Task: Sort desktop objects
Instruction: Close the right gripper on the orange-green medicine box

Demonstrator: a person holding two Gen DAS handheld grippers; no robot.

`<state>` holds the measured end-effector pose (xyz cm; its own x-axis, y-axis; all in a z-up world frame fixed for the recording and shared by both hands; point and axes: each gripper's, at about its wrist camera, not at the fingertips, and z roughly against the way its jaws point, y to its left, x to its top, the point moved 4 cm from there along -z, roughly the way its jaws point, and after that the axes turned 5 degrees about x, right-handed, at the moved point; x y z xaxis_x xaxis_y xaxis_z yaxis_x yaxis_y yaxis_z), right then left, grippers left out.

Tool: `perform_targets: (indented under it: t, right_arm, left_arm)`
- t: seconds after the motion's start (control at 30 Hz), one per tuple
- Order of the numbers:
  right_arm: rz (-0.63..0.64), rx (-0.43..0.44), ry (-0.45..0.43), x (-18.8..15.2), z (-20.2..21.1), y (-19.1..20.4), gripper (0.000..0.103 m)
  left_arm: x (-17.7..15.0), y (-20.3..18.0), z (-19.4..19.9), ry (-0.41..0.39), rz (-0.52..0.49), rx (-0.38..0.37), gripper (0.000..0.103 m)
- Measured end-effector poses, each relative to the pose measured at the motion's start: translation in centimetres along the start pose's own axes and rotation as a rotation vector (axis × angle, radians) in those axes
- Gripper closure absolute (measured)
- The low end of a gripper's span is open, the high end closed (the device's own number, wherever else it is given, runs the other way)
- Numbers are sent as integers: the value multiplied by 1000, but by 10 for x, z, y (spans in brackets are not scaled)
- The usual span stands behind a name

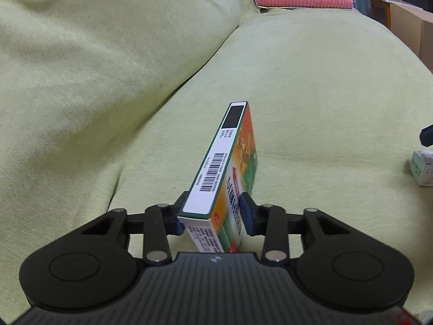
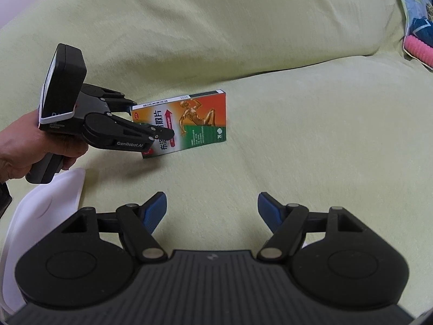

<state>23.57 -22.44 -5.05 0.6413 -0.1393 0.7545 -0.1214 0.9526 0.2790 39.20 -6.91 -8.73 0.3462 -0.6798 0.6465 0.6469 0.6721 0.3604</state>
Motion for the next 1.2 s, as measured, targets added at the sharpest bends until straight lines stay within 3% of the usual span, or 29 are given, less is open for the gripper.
perform_targets:
  t: [0.1,0.33,0.67,0.97,1.2]
  right_arm:
    - [2,-1,1,0,0,1,31]
    - [-2,-7,-4,-1,8,2,31]
    - [-24,-52,-29,-2,49,-7,31]
    - [-118,-87,-41,-17,87,-31,31]
    - [-229,0,9,-17,77,-34,31]
  left_arm:
    - [0,-4,4,3,35,-32,81]
    - [0,-26,32,-13,79,-85,81]
    - [6,-86,94,-16,147,-191,81]
    - [-10,-147,128,33,322,-187,80]
    - [-22,-170,142,29,353,-179,65]
